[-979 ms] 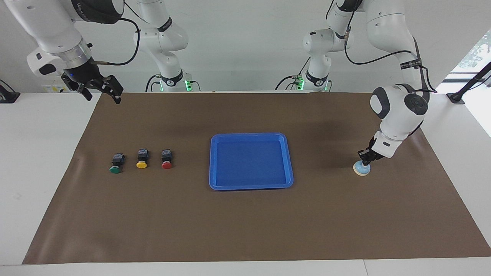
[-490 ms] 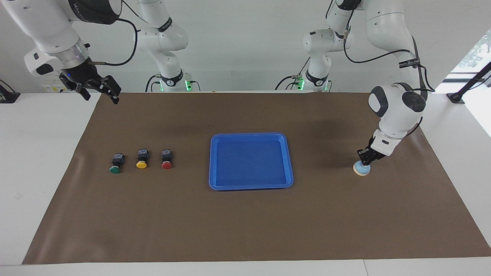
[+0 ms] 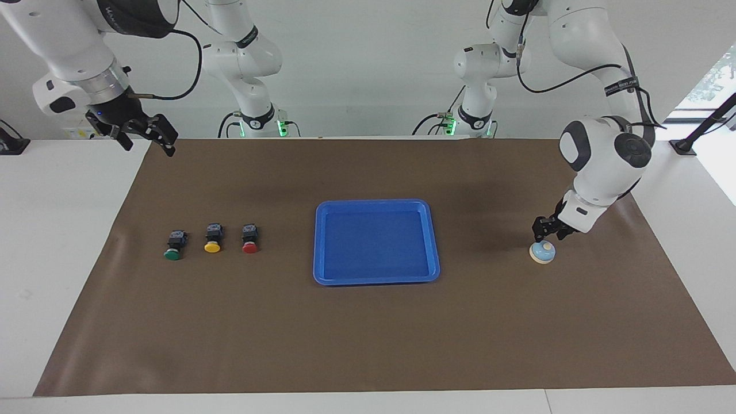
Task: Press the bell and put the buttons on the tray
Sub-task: 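Raise the left gripper off the bell while the right gripper reaches the buttons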
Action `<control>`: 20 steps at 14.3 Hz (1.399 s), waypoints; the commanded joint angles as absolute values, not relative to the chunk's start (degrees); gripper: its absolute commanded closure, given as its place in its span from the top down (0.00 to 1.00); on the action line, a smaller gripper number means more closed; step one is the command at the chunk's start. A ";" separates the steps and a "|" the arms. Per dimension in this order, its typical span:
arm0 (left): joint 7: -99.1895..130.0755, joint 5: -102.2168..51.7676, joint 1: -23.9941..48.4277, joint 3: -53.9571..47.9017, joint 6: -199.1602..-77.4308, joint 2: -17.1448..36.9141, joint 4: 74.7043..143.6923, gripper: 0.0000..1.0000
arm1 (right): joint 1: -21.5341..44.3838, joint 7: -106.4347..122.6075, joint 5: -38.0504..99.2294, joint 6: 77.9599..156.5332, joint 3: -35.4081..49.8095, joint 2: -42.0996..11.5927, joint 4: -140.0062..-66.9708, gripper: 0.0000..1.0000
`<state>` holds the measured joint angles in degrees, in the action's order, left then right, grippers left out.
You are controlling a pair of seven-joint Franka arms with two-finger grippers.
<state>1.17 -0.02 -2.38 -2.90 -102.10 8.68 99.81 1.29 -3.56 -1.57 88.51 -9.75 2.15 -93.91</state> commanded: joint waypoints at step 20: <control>2.29 0.09 -0.35 -2.90 -84.55 -0.17 96.59 1.00 | -4.48 21.27 1.23 130.17 -9.32 -8.17 -117.95 1.00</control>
<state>1.62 -0.03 -0.32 -3.36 -85.50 0.85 96.30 -3.88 17.80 0.03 129.05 -9.57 -9.00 -116.33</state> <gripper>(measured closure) 0.000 0.000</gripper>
